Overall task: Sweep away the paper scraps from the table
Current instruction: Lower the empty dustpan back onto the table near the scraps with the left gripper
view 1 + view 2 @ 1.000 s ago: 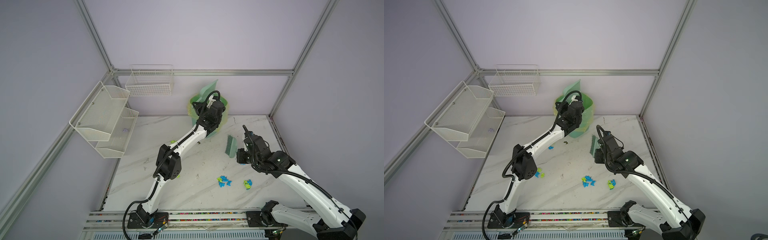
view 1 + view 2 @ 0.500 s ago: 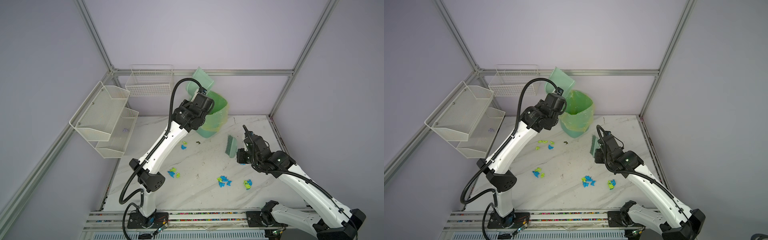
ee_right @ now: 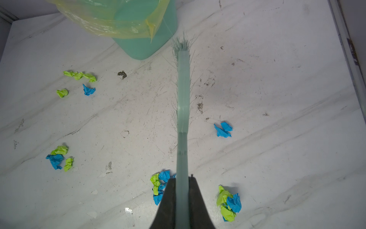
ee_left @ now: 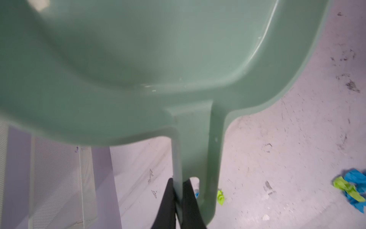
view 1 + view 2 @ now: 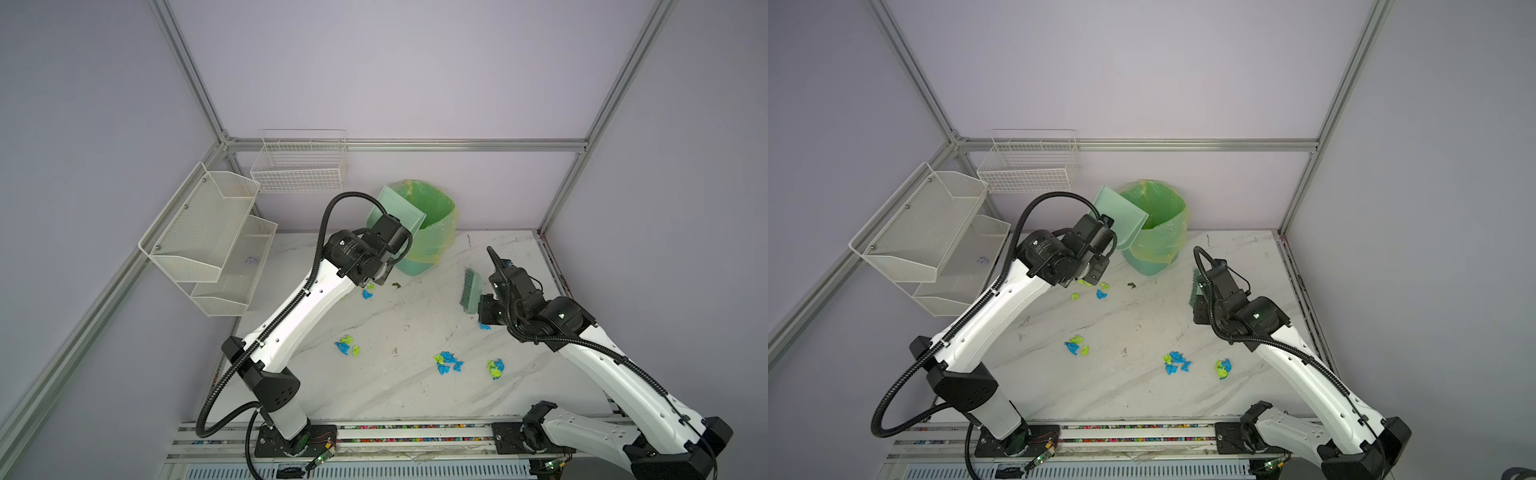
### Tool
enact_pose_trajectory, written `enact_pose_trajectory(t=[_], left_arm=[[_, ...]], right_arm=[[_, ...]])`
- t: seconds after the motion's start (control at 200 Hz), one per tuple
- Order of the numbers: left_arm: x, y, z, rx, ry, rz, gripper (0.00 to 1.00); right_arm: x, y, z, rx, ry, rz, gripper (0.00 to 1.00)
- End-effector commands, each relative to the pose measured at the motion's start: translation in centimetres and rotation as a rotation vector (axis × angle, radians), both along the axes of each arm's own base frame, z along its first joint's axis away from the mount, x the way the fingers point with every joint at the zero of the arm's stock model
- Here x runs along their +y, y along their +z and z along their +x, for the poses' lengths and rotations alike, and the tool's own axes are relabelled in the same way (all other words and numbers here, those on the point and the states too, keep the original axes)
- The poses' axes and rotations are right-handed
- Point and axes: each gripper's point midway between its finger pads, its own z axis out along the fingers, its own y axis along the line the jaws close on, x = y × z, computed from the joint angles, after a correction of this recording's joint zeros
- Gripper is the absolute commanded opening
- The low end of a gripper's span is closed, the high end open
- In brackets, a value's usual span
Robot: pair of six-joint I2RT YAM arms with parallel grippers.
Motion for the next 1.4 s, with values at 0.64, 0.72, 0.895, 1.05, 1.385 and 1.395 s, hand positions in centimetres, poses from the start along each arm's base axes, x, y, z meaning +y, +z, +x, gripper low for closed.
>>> enact_pose_trajectory(t=[0.64,0.72,0.895,1.05,1.385,1.395], left_arm=[[-4.4,-18.2,-13.1,0.631,-0.146,-0.398,0.00],[-4.4,-19.8,-13.1,0.647,-0.136,-0.386,0.00],[-5.1,-22.4,-11.9,0.652,-0.125,-0.361,0.00],[-5.9,-24.7,-11.0,0.667,-0.118,-0.344,0.00],[-6.9,-28.6,-10.2,0.710,-0.092,-0.323,0.00],[-6.9,-28.7,-10.2,0.711,-0.091,-0.322,0.00]], right_arm=[[0.8,2.4,1.1,0.022,-0.035,0.035,0.00],[1.0,2.2,1.2,0.030,-0.028,0.033,0.00],[2.2,0.6,1.7,0.057,0.003,0.045,0.00],[3.8,-0.7,2.5,0.068,0.026,0.093,0.00],[6.5,-2.4,3.9,0.086,0.064,0.175,0.00],[6.6,-2.4,3.9,0.085,0.065,0.178,0.00]])
